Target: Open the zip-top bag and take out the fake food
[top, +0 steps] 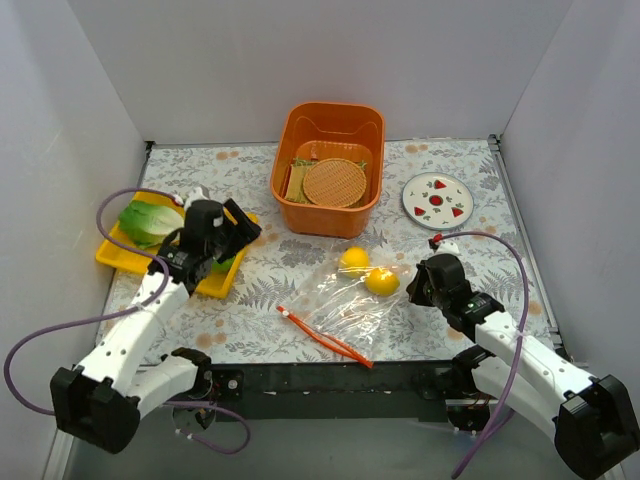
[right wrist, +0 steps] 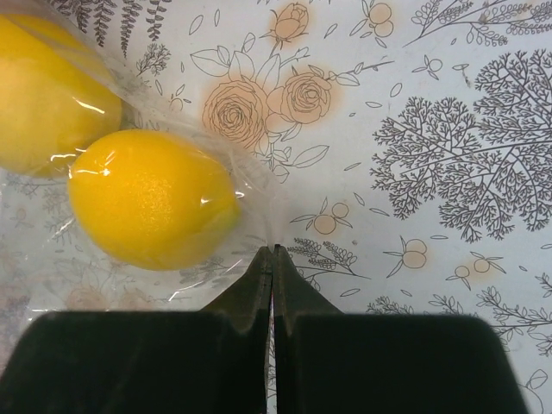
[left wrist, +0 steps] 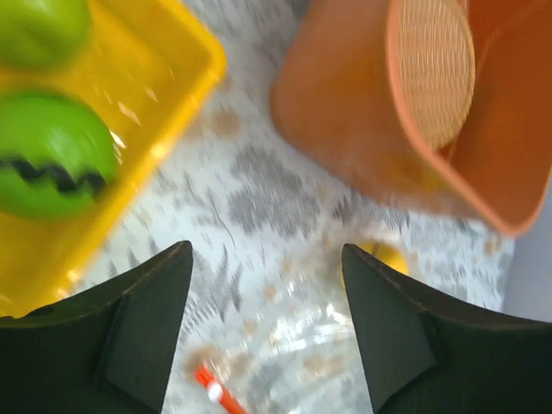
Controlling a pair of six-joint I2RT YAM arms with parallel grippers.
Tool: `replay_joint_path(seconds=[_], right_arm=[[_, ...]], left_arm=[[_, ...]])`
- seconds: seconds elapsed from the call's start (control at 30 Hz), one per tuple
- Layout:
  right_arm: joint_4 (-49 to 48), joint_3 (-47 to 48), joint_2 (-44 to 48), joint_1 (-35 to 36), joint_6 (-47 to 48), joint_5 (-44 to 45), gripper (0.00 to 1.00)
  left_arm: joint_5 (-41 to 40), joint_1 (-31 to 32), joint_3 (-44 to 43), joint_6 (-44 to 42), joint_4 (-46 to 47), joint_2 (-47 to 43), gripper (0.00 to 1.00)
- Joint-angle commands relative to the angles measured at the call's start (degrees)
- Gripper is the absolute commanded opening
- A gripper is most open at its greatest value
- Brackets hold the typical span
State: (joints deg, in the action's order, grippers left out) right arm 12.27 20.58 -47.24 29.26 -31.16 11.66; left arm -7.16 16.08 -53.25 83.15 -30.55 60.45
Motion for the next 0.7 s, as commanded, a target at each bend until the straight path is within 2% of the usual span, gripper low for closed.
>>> replay_joint_path(seconds=[0.0, 0.03, 0.13, 0.3, 0.43, 0.67], right_arm=[[-0.6, -0.8, 1.4, -0.1, -2.5, -1.3, 0.01], [-0.8, -1.2, 1.6, -0.1, -2.9, -1.6, 0.01], [-0.8, -1.7, 2.5, -0.1, -4.1, -3.2, 0.01], [-1.1, -3.3, 5.0, 0.9, -7.8, -6.2, 0.01], [-3.0, -6.5, 8.5, 2.6, -12.0, -6.8, 0.01], [-3.6, -7.0, 7.3, 5.1, -13.2, -6.2, 0.01]], left_arm=[[-2.8, 12.7, 8.6, 12.9, -6.2, -5.7, 0.63], [-3.5, 18.1, 9.7, 15.2, -6.7, -6.1, 0.61], [-6.0, 27.4, 13.3, 22.0, -9.1, -8.2, 0.53], [-7.8, 39.4, 17.7, 31.3, -12.3, -10.3, 0.36], [-7.3, 43.4, 19.8, 35.7, -12.7, -11.0, 0.19], [-3.8, 46.0, 24.9, 38.5, -5.7, -10.3, 0.06]])
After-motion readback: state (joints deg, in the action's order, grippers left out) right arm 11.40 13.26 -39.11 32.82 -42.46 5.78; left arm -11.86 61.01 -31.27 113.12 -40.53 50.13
